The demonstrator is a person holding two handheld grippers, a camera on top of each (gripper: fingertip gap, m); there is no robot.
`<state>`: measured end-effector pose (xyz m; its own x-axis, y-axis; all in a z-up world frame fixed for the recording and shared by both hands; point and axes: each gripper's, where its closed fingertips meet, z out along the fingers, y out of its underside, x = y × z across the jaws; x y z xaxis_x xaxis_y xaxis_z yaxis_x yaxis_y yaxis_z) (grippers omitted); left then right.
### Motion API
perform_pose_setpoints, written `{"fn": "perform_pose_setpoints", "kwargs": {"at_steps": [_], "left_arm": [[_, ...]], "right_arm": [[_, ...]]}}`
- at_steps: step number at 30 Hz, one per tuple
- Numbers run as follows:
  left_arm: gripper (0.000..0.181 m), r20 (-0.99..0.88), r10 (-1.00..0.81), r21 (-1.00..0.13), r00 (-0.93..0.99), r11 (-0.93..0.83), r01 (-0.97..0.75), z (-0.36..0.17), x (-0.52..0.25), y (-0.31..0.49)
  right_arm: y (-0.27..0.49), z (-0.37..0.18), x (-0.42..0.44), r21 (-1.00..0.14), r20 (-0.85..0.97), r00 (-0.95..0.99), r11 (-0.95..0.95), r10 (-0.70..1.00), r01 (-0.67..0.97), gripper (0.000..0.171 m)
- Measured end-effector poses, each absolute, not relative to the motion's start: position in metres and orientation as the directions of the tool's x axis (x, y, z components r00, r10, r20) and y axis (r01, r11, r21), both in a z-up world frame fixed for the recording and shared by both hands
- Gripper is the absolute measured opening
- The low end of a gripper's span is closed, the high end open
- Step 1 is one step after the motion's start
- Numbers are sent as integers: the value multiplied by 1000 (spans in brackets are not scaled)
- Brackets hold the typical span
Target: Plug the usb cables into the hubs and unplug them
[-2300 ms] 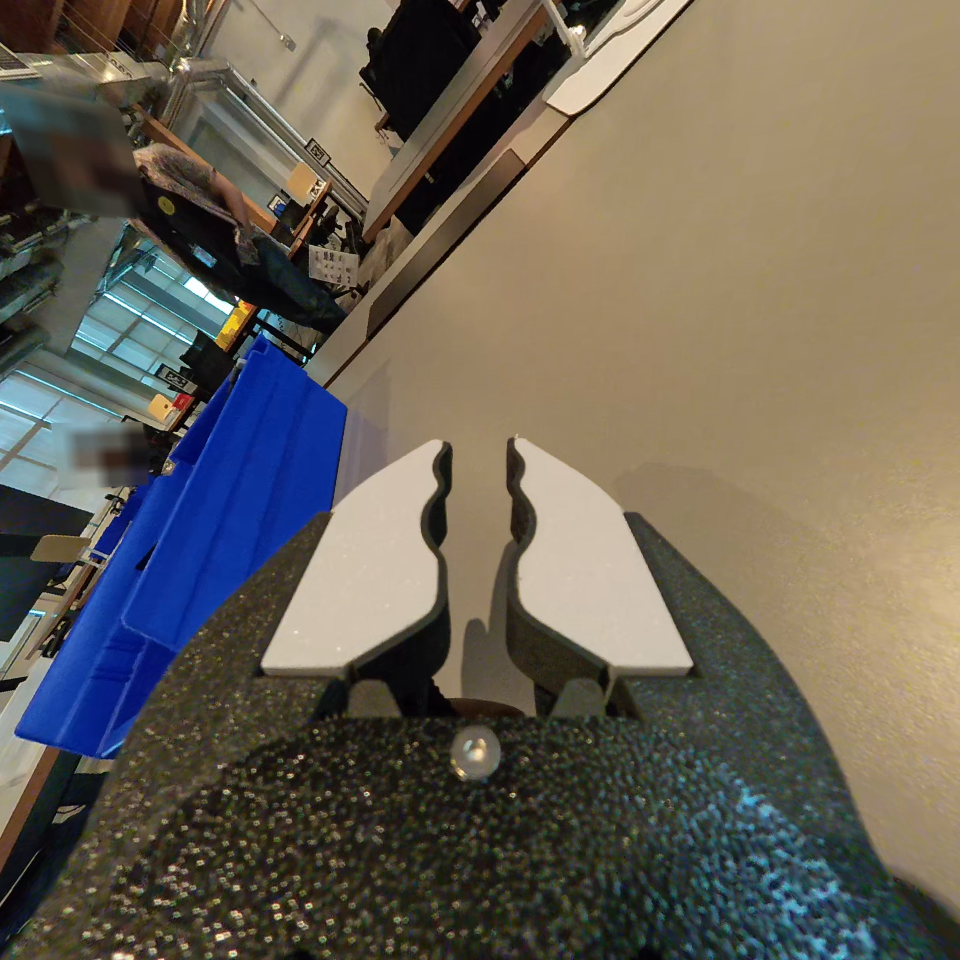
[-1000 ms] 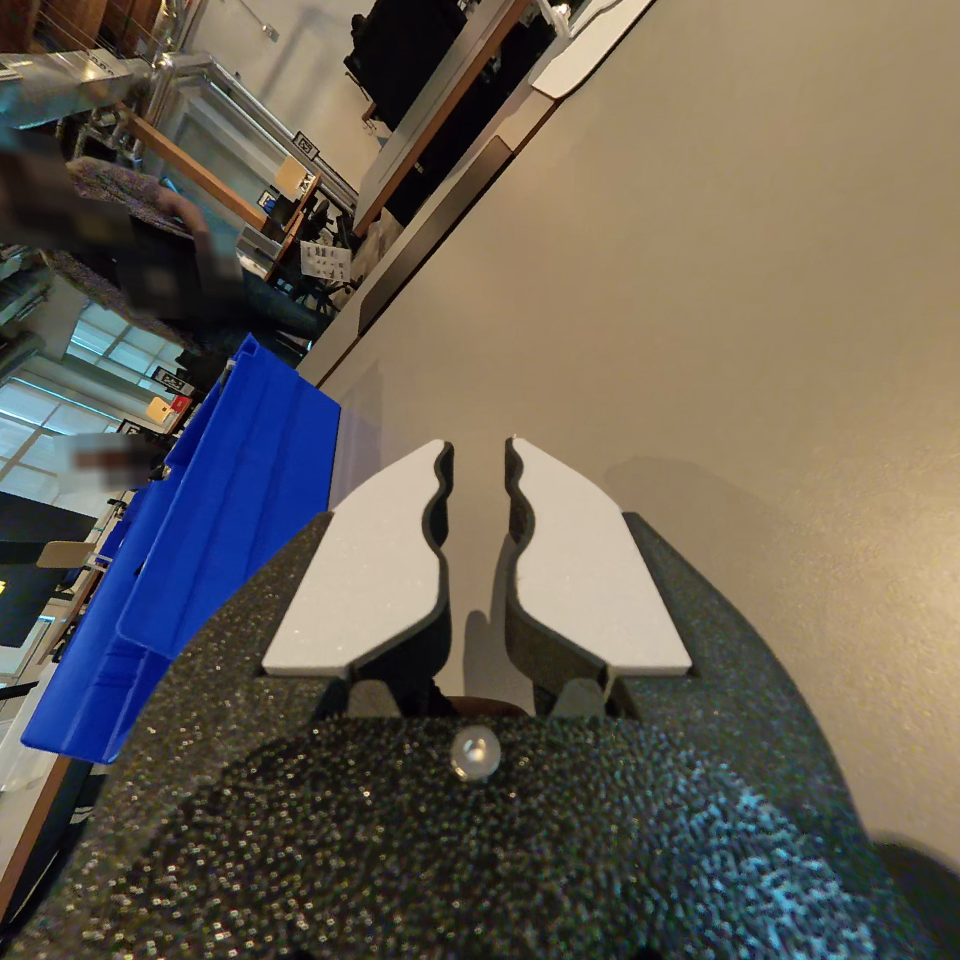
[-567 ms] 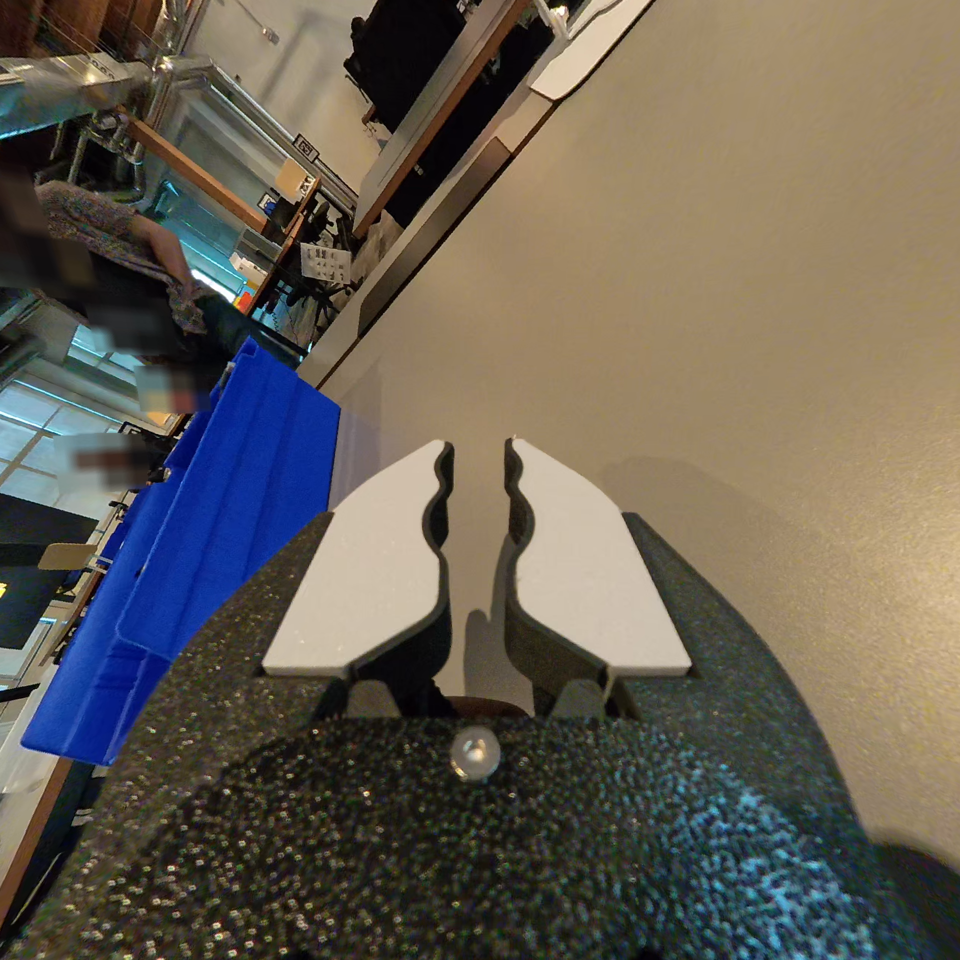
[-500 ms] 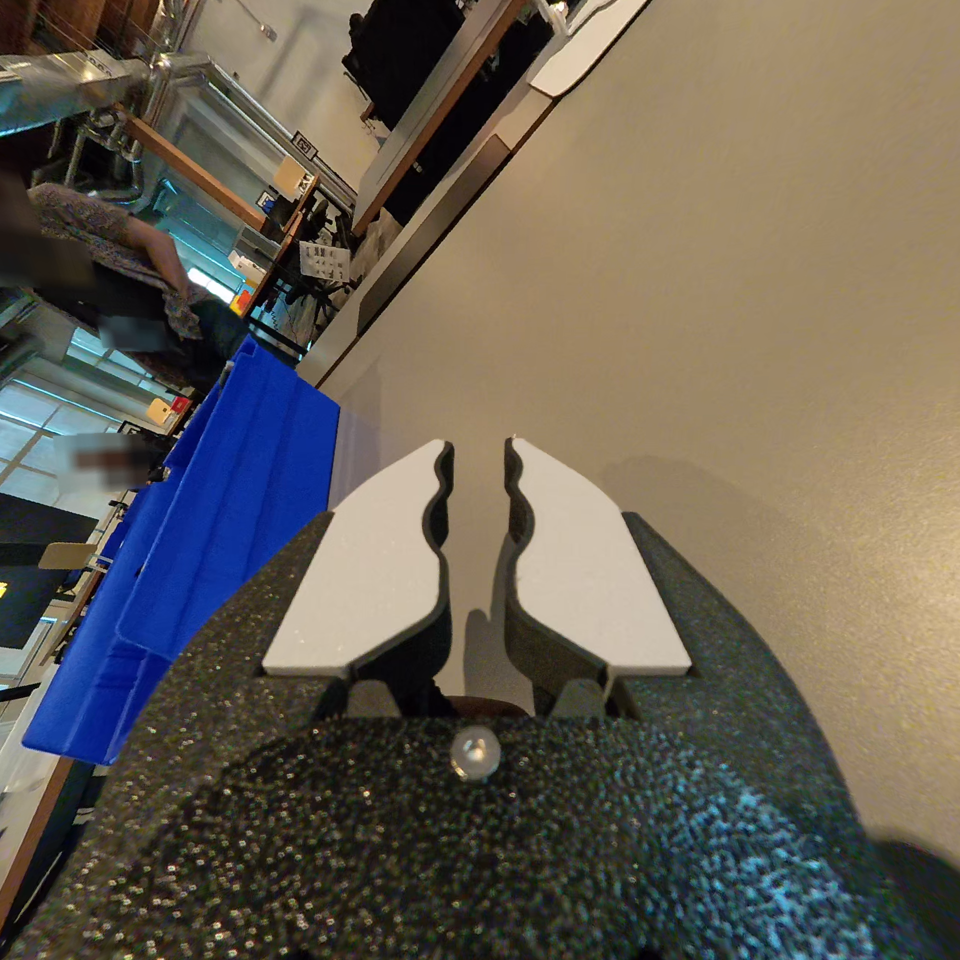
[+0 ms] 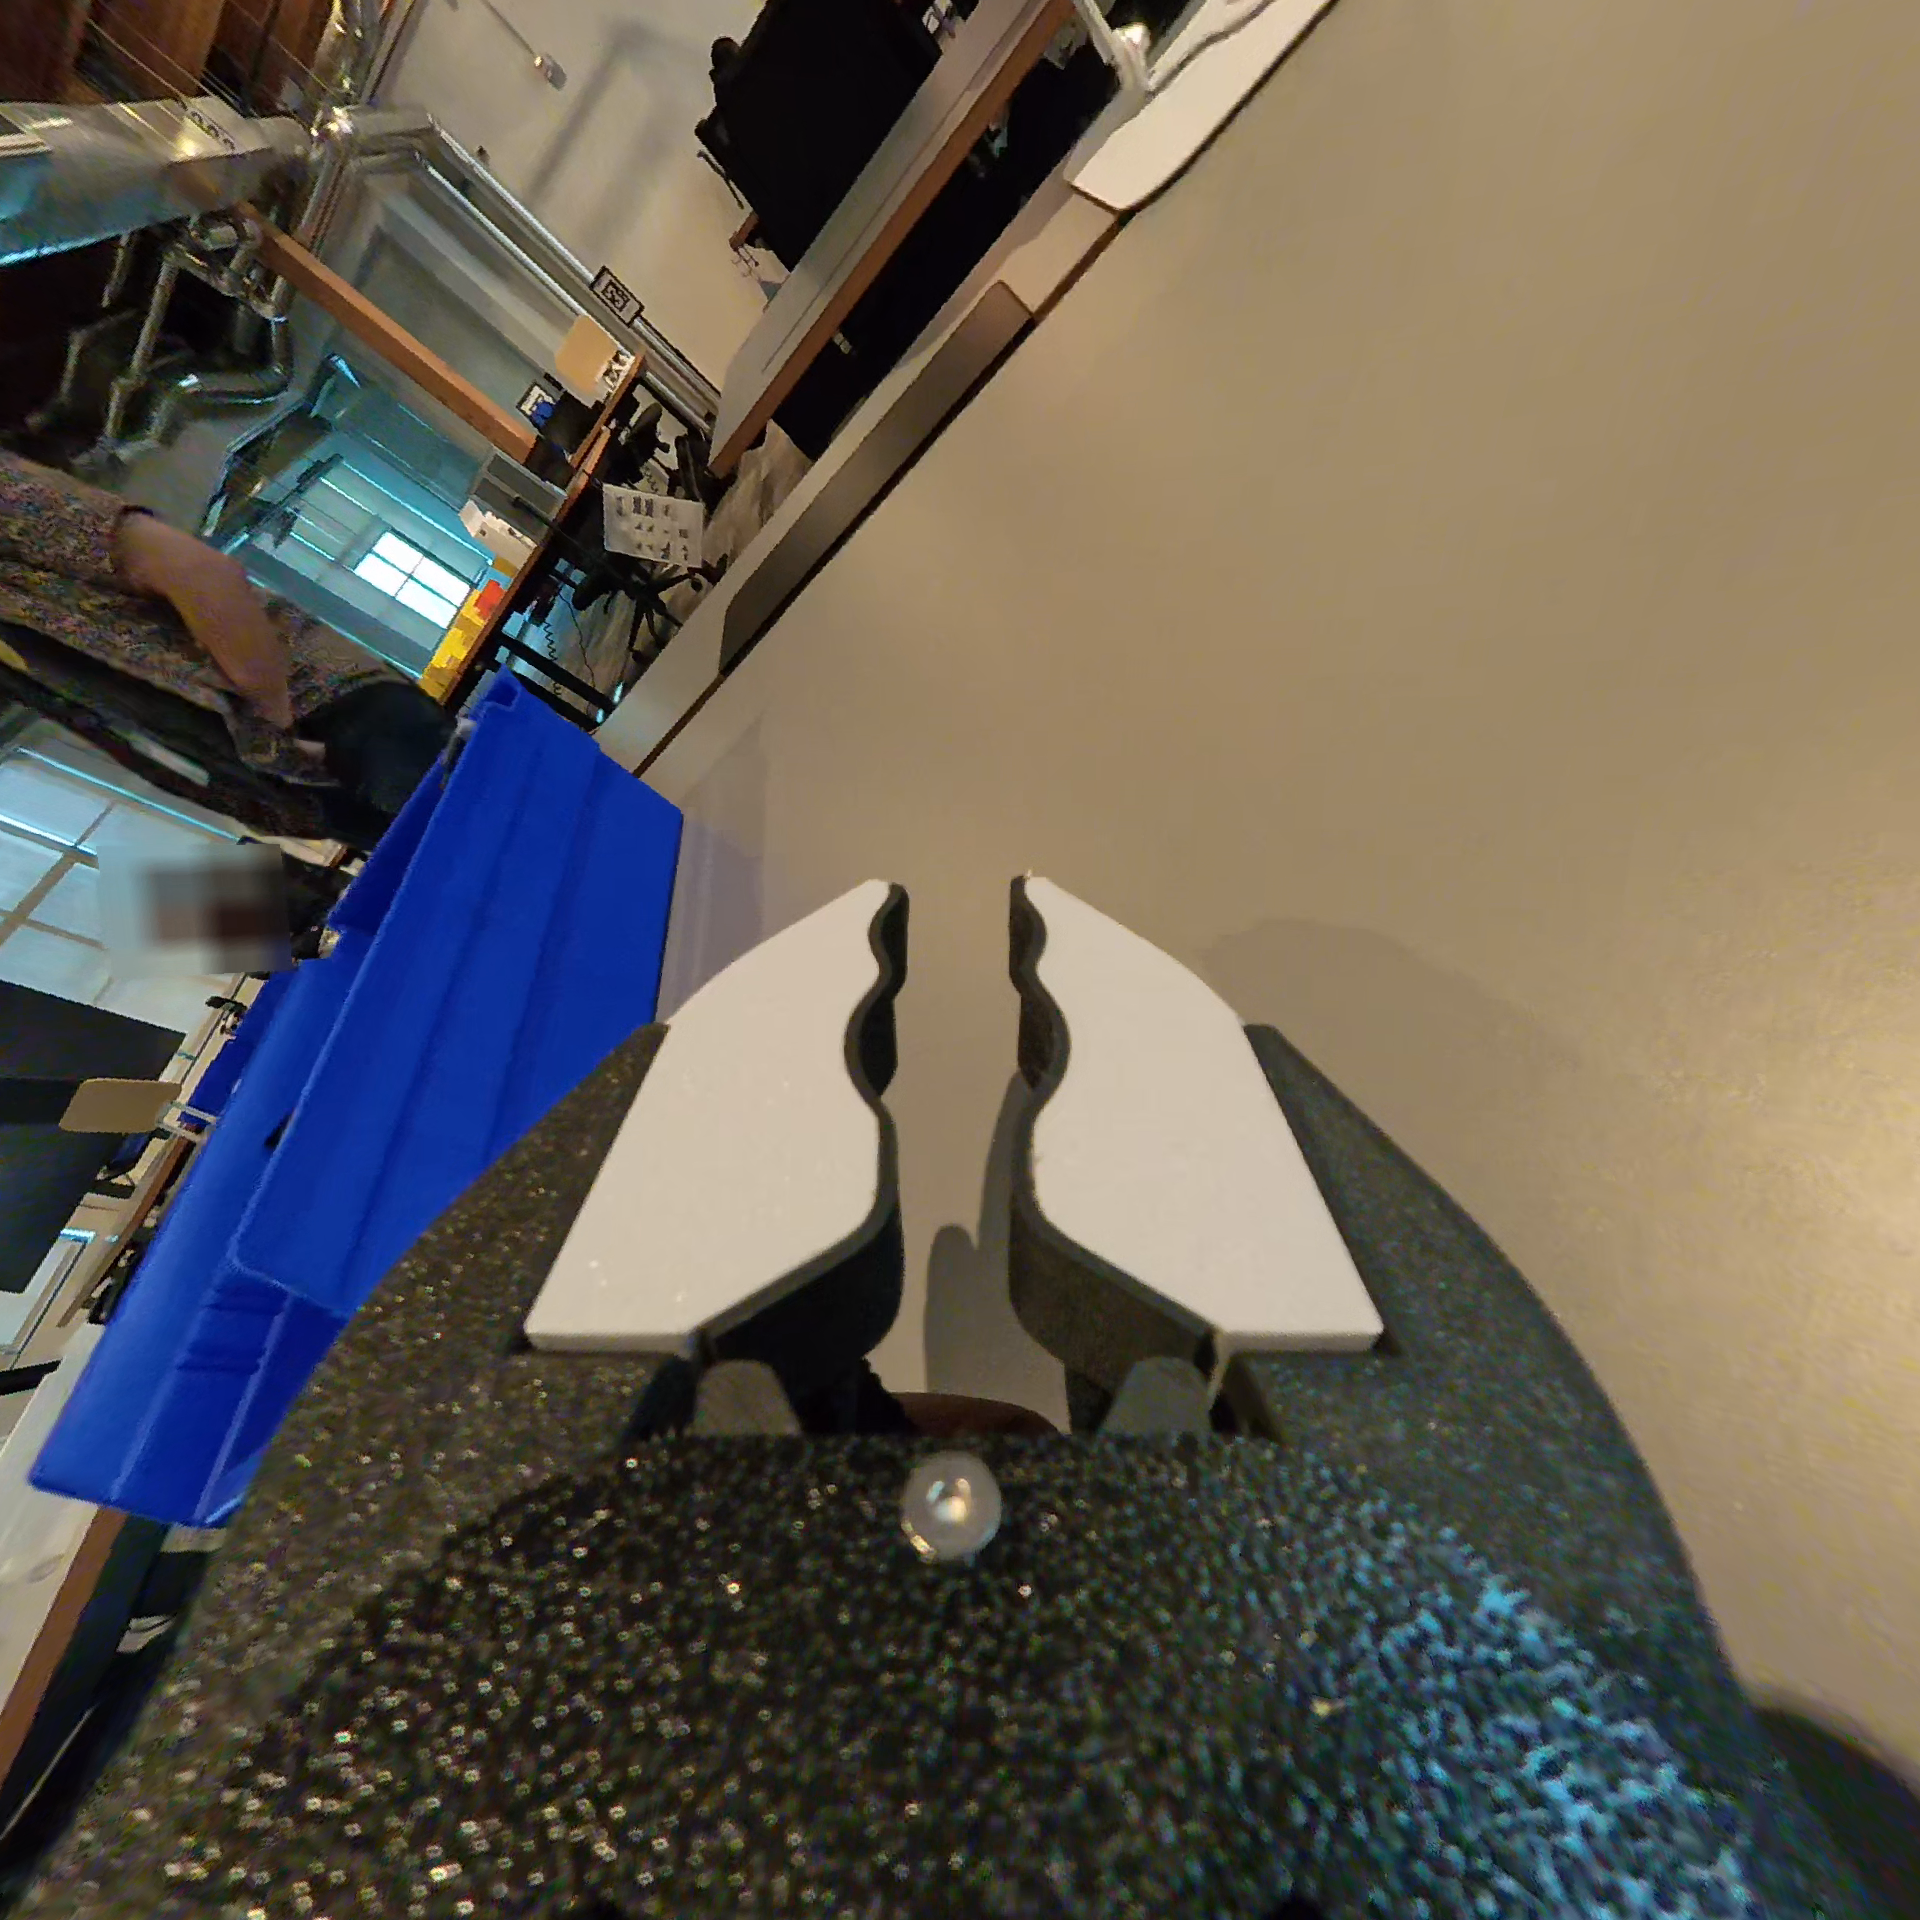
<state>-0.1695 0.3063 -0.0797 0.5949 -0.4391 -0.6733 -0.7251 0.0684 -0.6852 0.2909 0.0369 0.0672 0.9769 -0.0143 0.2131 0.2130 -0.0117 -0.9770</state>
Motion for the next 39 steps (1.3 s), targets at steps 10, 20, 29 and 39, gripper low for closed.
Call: {"fn": "perform_pose_setpoints", "kwargs": {"at_steps": [10,20,29,39], "left_arm": [[19,-570,-492,-771,658,44,-635,-72,-173,306],[22,-328,-735,-886,593,22,-463,-65,-160,282],[18,-334,-347,-931,876,-23,-364,90,-313,340],[31,-255,-500,-386,828,-732,-561,-61,-404,461]], "right_arm": [[135,-28,169,-981,34,944,-171,329,95,28],[138,-58,161,-949,81,937,-262,339,176,27],[140,-70,152,-913,140,918,-310,371,264,27],[139,-93,138,-789,387,833,-326,395,521,25]]}}
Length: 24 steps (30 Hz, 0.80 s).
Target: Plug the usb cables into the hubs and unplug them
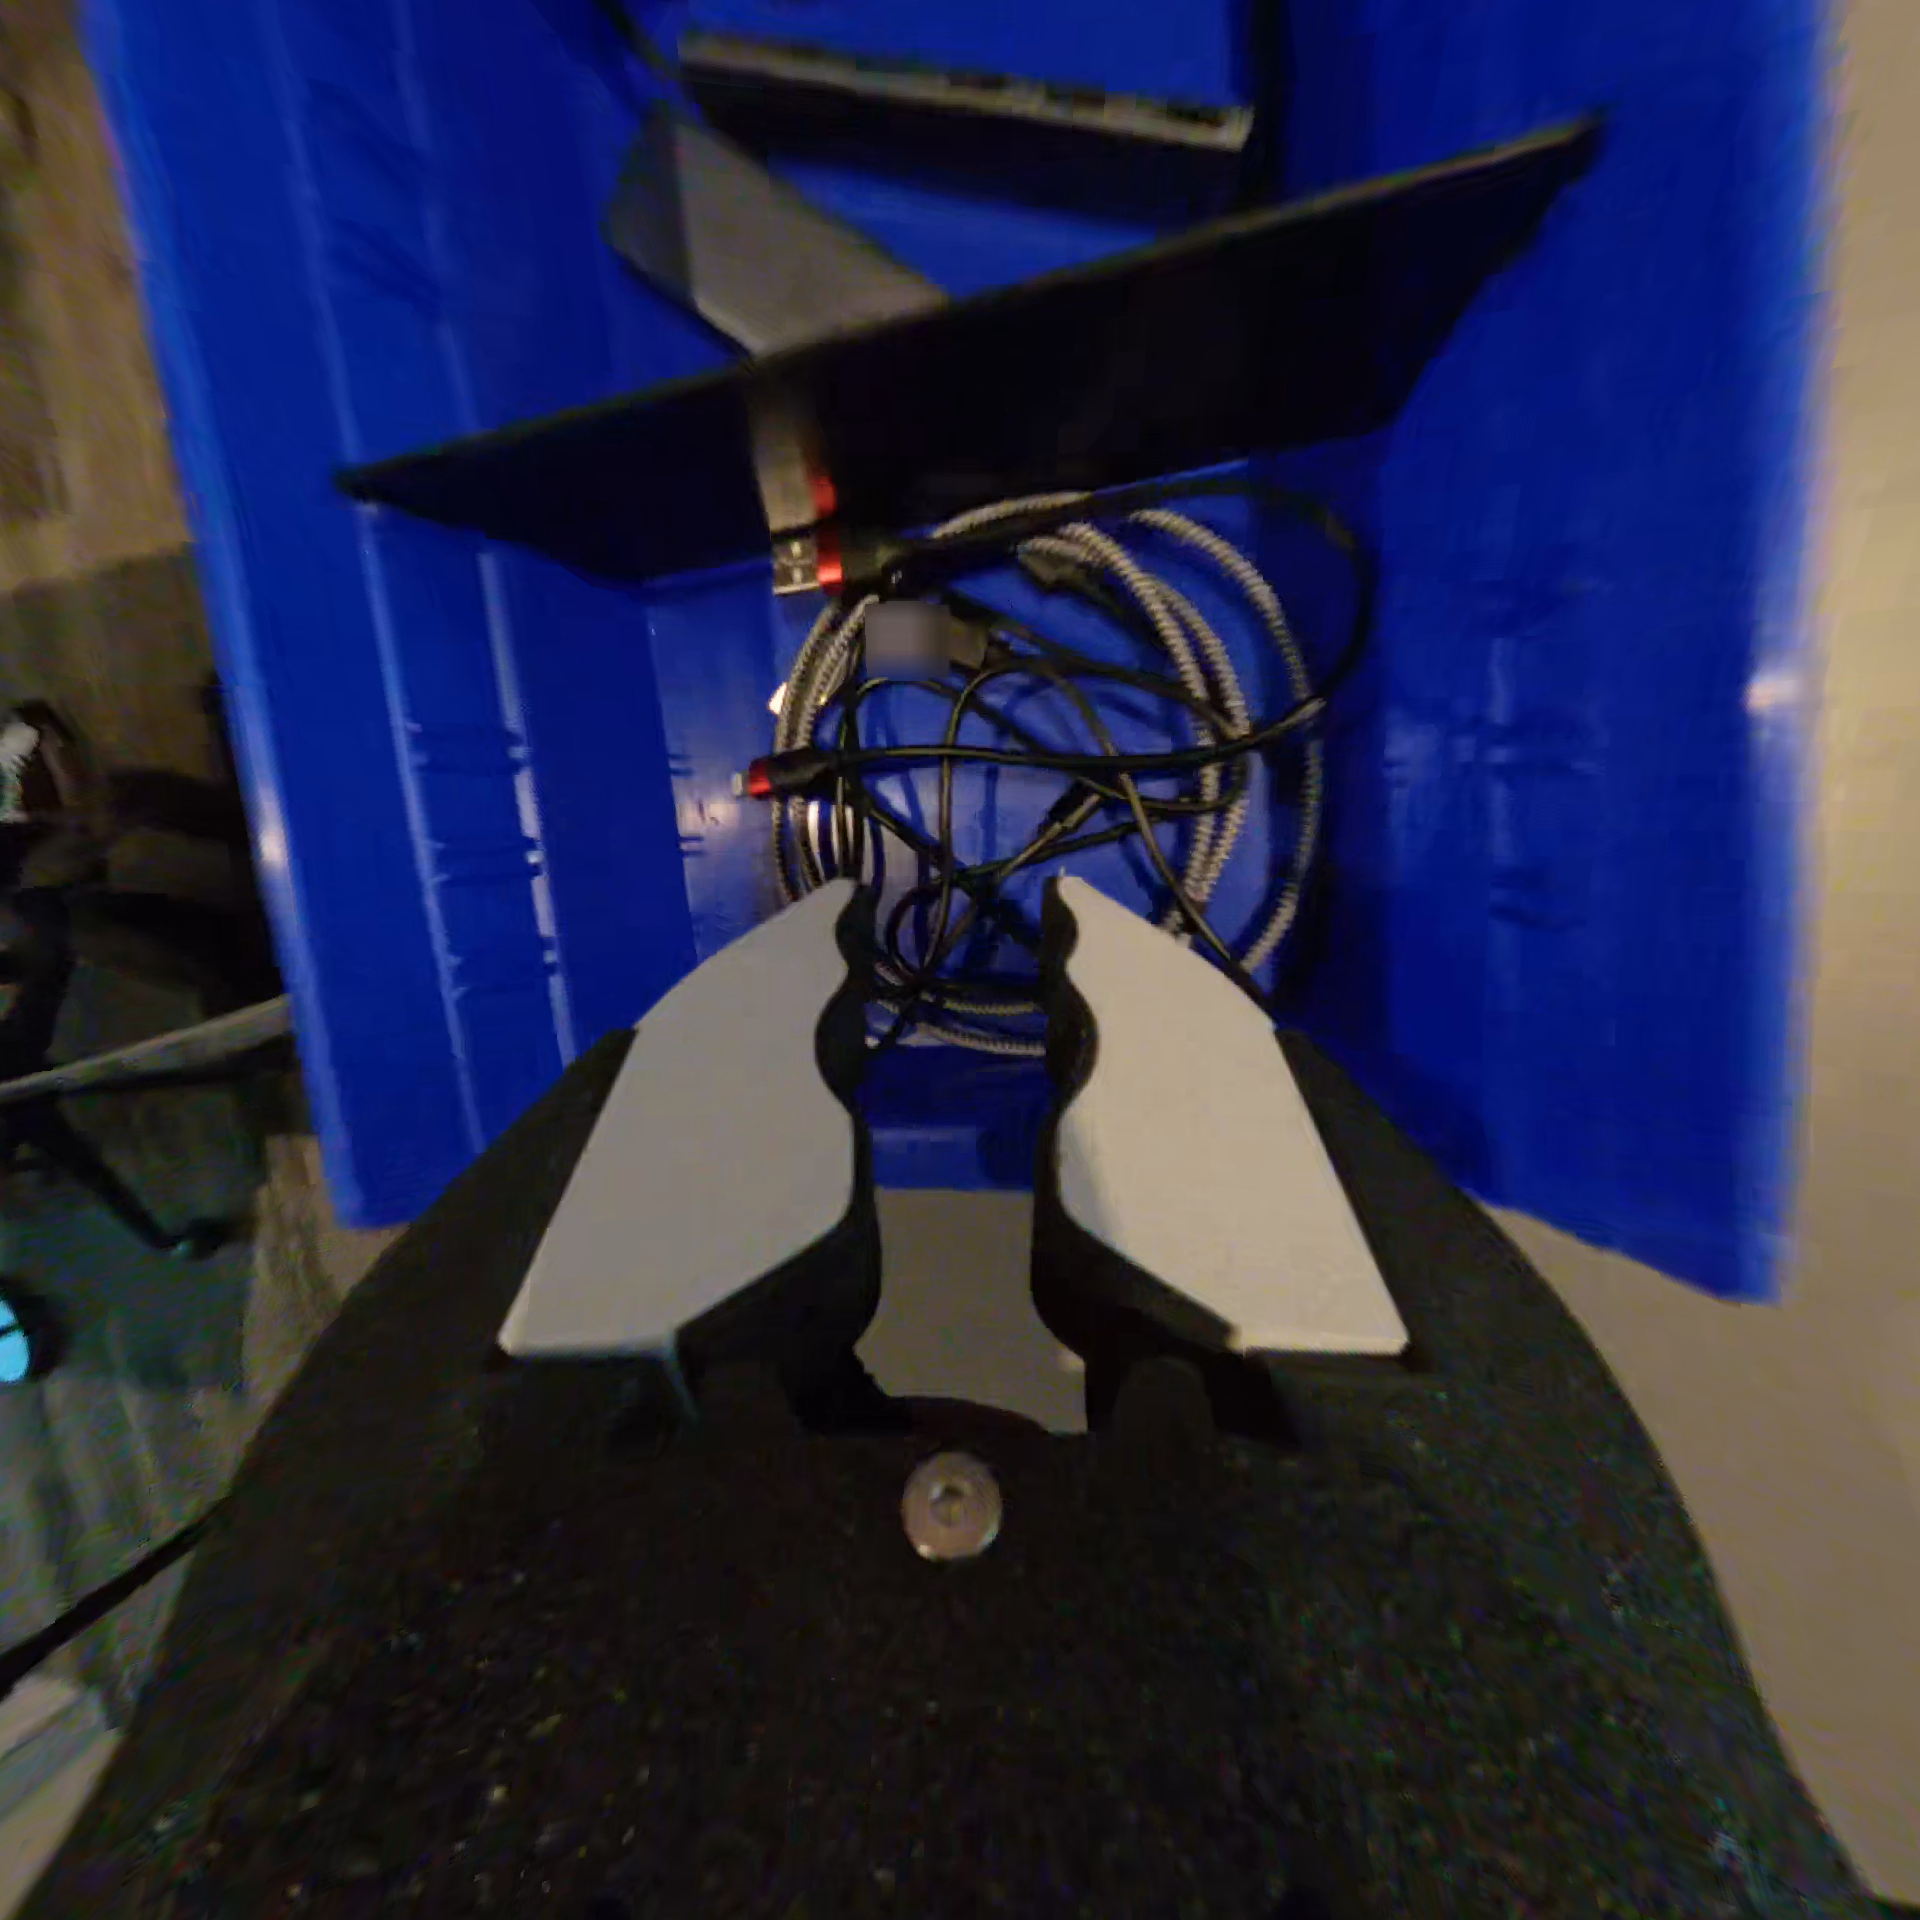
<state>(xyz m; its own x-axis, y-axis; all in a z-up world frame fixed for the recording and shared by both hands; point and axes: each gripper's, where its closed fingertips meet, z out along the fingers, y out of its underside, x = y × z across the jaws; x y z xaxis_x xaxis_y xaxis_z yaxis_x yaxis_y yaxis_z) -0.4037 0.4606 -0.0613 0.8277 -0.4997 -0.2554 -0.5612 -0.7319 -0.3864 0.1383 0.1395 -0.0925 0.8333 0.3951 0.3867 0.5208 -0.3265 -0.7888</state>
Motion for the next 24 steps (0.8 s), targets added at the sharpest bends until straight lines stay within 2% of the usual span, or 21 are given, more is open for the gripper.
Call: {"fn": "perform_pose_setpoints", "kwargs": {"at_steps": [4,9,13,16,19,21,24], "left_arm": [[33,-255,-471,-395,845,-747,-535,-79,-415,477],[32,-128,-466,-465,875,-751,-468,-81,-395,482],[33,-97,-525,-431,846,-744,-511,-86,-388,479],[33,-195,-667,-377,719,-625,-683,-81,-388,472],[28,-342,-800,-264,493,-421,-867,-78,-394,473],[26,-365,-852,-233,375,-307,-923,-78,-390,478],[25,-348,-886,-244,306,-230,-942,-76,-384,483]], "right_arm": [[141,-94,140,-796,353,846,-348,399,496,25],[142,-94,143,-804,315,863,-371,395,464,25],[141,-94,141,-797,344,852,-358,393,487,25],[141,-95,140,-787,362,842,-352,401,506,25],[141,-95,139,-791,348,844,-355,408,498,25],[140,-95,139,-793,345,844,-354,410,496,25],[140,-95,138,-789,354,839,-350,413,505,25]]}}
